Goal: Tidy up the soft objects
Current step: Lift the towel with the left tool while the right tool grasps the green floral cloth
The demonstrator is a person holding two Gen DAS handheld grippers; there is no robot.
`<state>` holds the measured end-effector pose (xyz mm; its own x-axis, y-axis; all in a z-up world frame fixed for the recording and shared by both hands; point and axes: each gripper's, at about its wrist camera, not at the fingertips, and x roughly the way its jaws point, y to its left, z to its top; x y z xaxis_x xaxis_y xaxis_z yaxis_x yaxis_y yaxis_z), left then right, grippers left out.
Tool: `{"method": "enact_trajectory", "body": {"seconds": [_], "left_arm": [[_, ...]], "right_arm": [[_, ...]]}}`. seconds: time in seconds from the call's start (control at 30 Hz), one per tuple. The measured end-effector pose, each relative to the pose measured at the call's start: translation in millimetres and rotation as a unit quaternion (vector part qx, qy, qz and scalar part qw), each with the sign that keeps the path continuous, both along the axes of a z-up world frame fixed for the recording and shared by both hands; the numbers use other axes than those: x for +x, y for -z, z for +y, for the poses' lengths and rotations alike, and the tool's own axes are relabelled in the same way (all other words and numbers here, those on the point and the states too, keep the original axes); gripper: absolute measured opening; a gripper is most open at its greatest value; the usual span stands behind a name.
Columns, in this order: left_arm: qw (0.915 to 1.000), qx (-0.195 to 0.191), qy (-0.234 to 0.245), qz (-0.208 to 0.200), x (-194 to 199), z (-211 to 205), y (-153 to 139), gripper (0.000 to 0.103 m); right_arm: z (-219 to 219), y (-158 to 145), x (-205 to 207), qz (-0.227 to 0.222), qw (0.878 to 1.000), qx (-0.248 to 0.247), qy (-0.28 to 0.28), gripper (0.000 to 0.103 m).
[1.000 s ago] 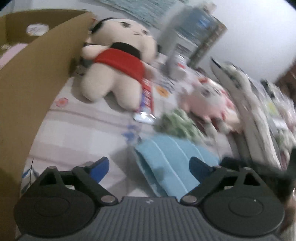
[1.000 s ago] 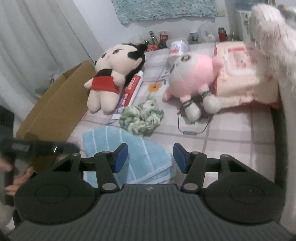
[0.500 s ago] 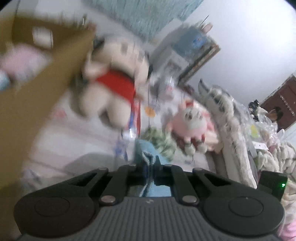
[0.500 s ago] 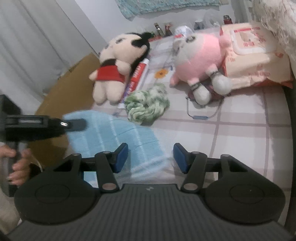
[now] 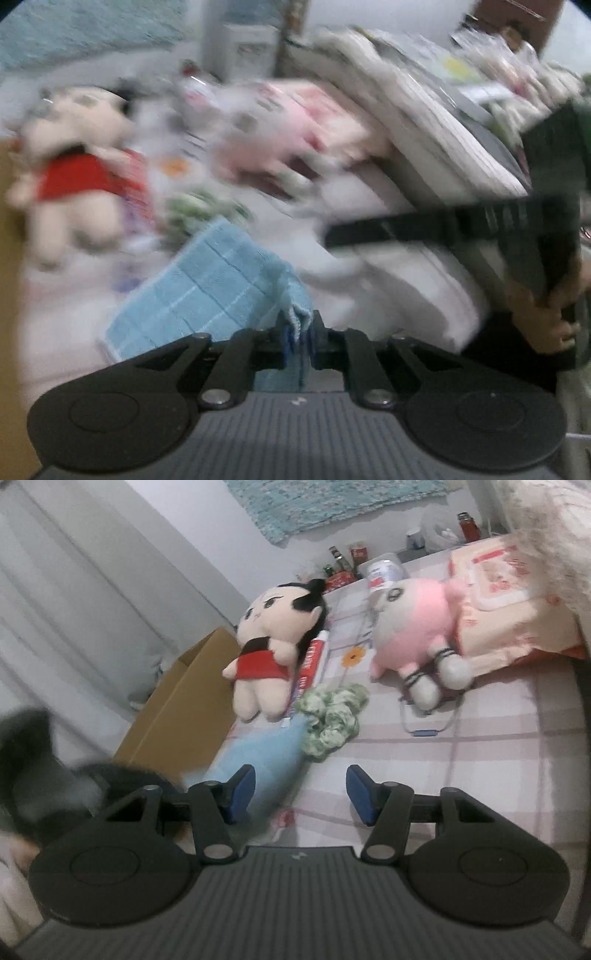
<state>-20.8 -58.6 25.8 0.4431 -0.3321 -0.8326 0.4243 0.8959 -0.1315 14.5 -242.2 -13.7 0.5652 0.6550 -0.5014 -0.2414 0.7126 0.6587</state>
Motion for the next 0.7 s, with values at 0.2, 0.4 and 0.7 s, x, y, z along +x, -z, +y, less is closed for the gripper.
{"method": "enact_trajectory", "body": {"seconds": [0.2, 0.4, 0.7], "left_arm": [[0.9993, -0.006, 0.035, 0.011, -5.0, -16.7, 29.3, 0.075], [0.9988, -0.032, 0.036, 0.0, -0.1, 9.5, -3.8, 0.083], [0.9946, 0.056, 0.088, -0.005, 82.4, 6.7, 20.2, 0.082]], "right_arm": [[-17.0, 11.4, 2.8, 0.012, 1.0, 0.0, 0.021, 0.055], [-23.7, 24.0, 7.8, 0.03, 0.999, -0.01, 0.036, 0.055], [-25.4, 33.5, 11.0, 0.04, 0.999, -0.004, 0.033, 0.055]]}}
